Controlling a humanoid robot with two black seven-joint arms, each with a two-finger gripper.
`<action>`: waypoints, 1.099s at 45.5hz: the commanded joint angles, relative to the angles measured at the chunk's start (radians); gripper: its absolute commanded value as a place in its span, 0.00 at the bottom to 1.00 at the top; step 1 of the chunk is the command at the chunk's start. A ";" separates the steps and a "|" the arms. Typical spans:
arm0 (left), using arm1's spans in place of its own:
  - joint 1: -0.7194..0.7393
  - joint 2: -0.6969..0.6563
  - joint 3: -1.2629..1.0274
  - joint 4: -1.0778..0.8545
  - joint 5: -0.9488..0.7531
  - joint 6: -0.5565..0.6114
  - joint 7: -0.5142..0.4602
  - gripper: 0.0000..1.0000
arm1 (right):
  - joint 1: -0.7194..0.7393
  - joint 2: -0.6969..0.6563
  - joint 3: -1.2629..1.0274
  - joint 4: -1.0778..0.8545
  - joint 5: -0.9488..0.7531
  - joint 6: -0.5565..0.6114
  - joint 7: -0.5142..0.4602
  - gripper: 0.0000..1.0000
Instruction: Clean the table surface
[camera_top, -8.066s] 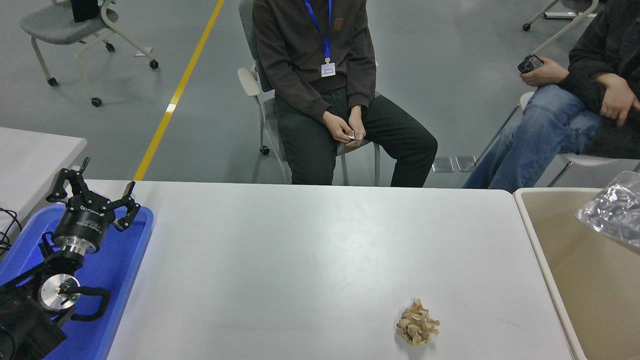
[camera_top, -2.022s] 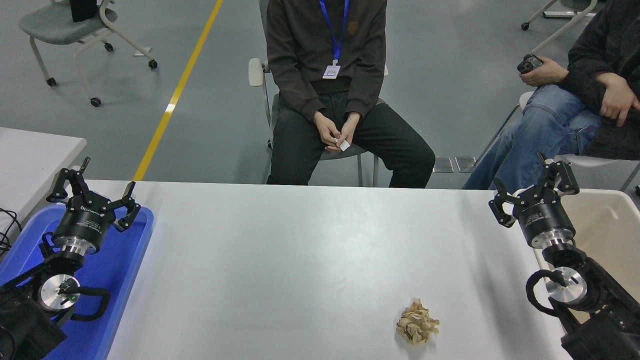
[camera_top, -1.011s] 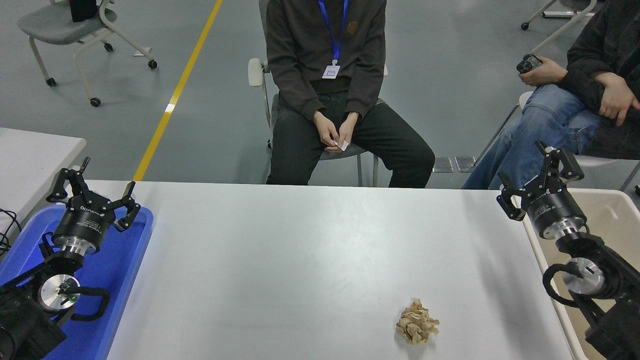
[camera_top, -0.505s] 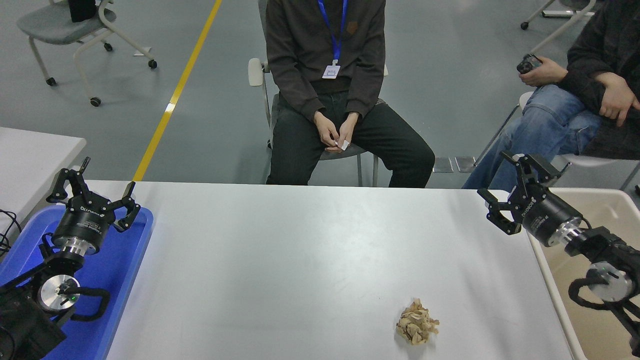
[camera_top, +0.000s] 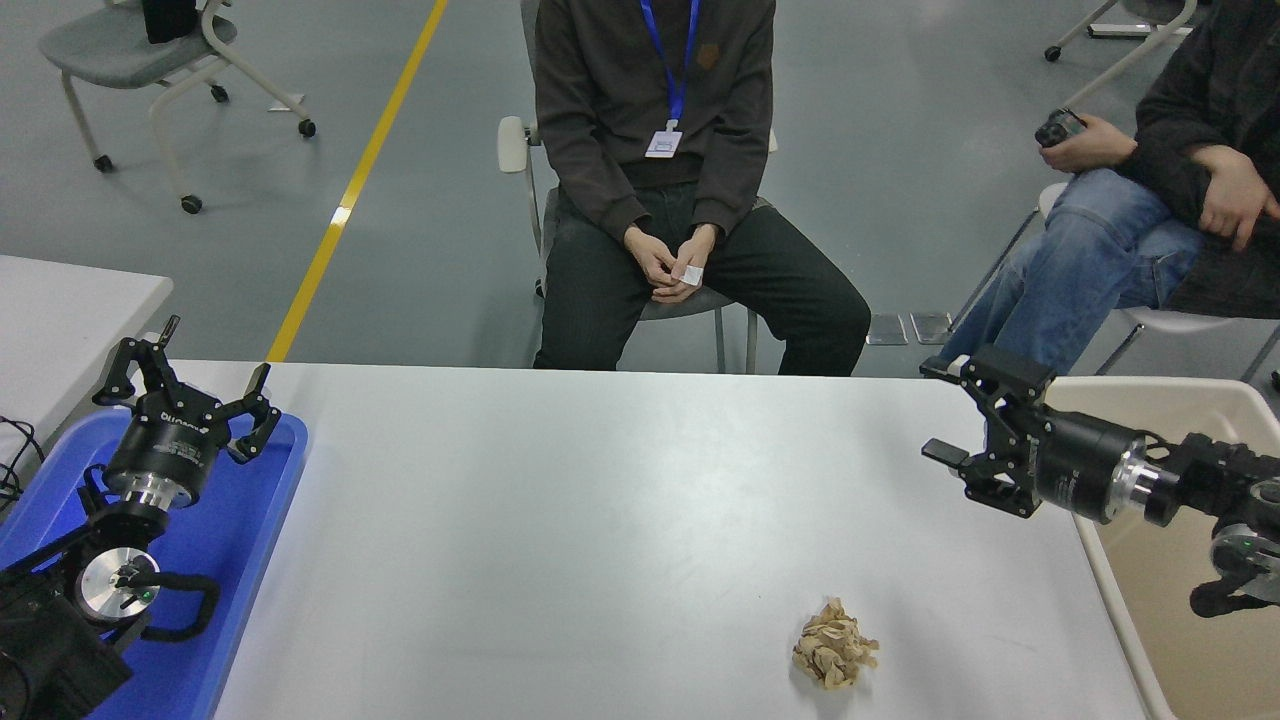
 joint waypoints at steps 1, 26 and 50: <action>0.000 0.000 0.000 0.000 0.000 0.000 0.001 1.00 | -0.008 -0.040 -0.034 0.123 -0.022 0.036 -0.204 1.00; 0.000 0.000 0.000 -0.001 0.000 0.000 0.001 1.00 | 0.090 0.055 -0.203 0.210 -0.021 -0.025 -0.468 1.00; 0.000 0.000 0.000 0.000 0.000 0.000 0.001 1.00 | 0.237 0.182 -0.419 0.063 -0.178 -0.041 -0.473 1.00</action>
